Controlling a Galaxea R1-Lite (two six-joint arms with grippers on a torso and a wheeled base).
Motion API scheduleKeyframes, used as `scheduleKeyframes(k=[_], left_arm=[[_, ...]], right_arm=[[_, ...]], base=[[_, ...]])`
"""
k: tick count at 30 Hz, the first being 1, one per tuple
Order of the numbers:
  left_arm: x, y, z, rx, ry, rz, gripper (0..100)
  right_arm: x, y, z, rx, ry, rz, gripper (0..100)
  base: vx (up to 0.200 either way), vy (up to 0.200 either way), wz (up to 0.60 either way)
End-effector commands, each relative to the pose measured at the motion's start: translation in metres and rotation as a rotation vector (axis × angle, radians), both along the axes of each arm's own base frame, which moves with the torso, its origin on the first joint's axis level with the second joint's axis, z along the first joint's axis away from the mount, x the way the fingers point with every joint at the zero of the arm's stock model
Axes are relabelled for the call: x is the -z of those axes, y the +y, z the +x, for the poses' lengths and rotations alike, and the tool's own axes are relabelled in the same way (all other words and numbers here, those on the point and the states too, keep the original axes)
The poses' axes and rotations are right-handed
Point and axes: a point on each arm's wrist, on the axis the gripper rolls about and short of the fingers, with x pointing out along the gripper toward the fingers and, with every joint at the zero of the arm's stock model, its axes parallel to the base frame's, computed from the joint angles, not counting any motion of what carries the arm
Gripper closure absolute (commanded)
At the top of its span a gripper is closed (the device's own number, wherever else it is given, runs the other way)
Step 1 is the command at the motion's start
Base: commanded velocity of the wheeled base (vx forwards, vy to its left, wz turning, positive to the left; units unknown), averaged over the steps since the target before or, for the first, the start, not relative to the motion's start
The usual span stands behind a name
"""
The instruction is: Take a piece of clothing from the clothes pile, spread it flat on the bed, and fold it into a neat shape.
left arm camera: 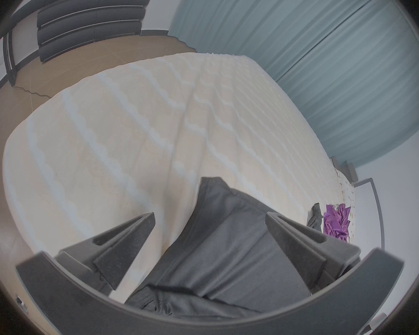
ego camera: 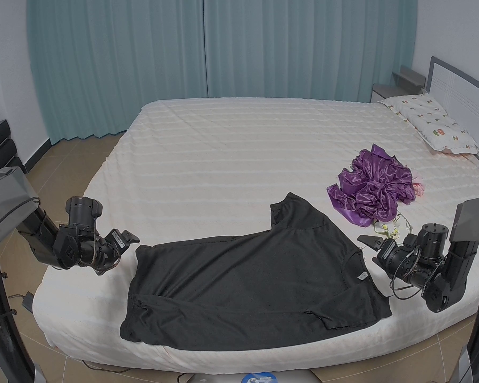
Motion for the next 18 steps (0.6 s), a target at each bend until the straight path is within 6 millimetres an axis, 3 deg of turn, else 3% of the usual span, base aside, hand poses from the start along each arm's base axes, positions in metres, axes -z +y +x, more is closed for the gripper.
scheduleKeyframes(k=[1,9,18], left_arm=[[0.021,-0.003,0.025,0.010,0.007,0.001,0],[0.043,-0.012,0.065,0.070,-0.018,0.039,0],[0.051,-0.022,0.070,0.098,0.019,0.044,0]], right_arm=[[0.001,0.003,0.002,-0.009,-0.003,-0.011,0],[0.003,0.003,0.010,-0.016,0.032,-0.054,0],[0.006,0.007,0.013,-0.010,0.032,-0.088,0]], base=[[0.000,0.000,0.00],[0.000,0.000,0.00],[0.000,0.000,0.00]])
